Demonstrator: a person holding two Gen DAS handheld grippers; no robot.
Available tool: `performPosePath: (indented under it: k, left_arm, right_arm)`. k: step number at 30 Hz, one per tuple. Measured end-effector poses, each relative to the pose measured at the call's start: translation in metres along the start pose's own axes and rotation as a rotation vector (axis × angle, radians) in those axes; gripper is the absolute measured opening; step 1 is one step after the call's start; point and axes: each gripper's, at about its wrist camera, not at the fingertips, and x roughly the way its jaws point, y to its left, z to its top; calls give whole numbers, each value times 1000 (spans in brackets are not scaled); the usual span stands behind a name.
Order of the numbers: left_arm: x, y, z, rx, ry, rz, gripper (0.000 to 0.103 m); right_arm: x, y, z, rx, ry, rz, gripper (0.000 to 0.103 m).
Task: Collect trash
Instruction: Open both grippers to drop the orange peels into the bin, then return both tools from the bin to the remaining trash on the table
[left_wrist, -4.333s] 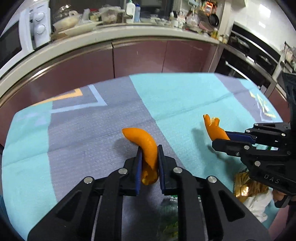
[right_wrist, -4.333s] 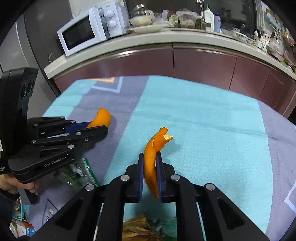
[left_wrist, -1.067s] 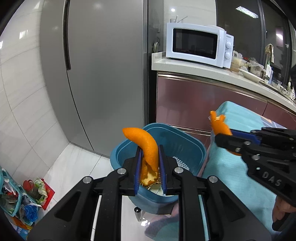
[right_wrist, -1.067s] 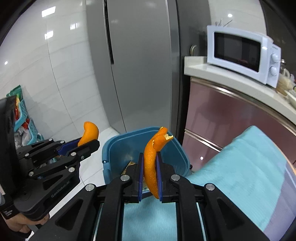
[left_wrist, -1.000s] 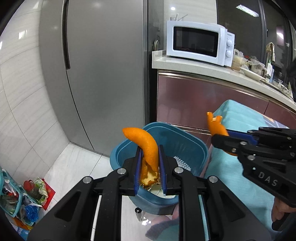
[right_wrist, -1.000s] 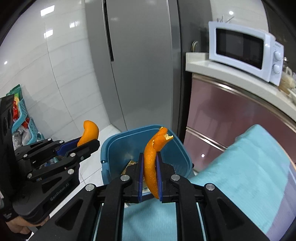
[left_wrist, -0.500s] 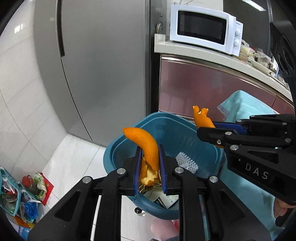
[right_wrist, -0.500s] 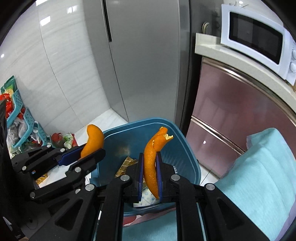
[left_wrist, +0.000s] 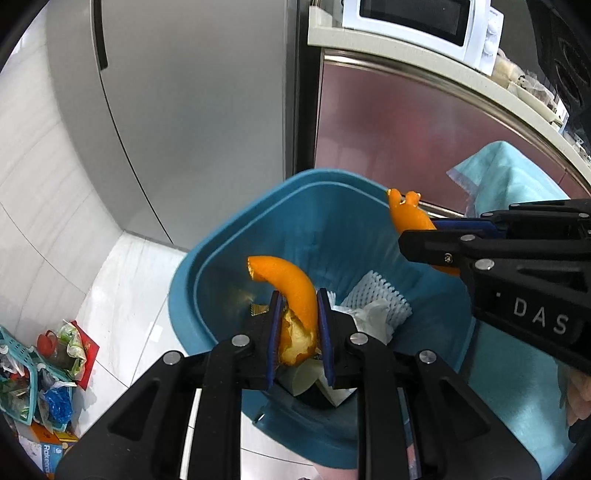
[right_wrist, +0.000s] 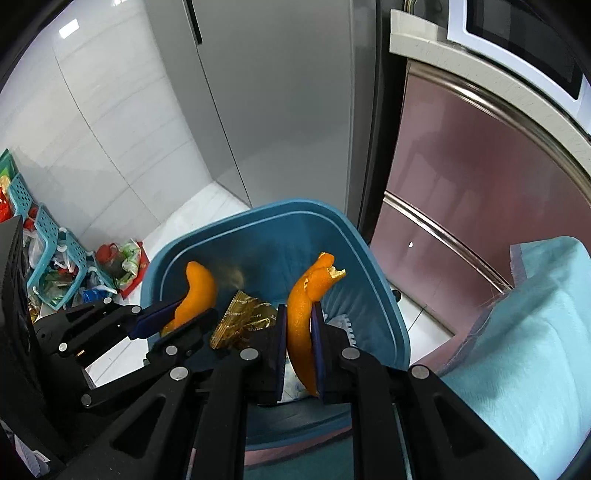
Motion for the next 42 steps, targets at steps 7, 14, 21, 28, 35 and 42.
performPosePath:
  k: [7, 14, 21, 28, 35, 42]
  left_arm:
    - [21, 2, 1, -3, 54, -8, 20]
    - [31, -2, 7, 8, 83, -14, 20]
    - [29, -4, 7, 14, 69, -5, 26]
    - [15, -1, 5, 15, 51, 8, 28]
    - [-6, -1, 4, 19, 23, 26, 37]
    - [-30, 4, 1, 17, -16, 53, 59]
  right_arm:
    - [17, -1, 4, 13, 59, 10, 11]
    - [26, 1, 6, 14, 109, 9, 12]
    - [25, 0, 4, 38, 109, -4, 28]
    - [17, -5, 2, 60, 68, -1, 28]
    - [4, -9, -3, 76, -9, 8, 31]
    - [-23, -7, -10, 75, -119, -3, 50]
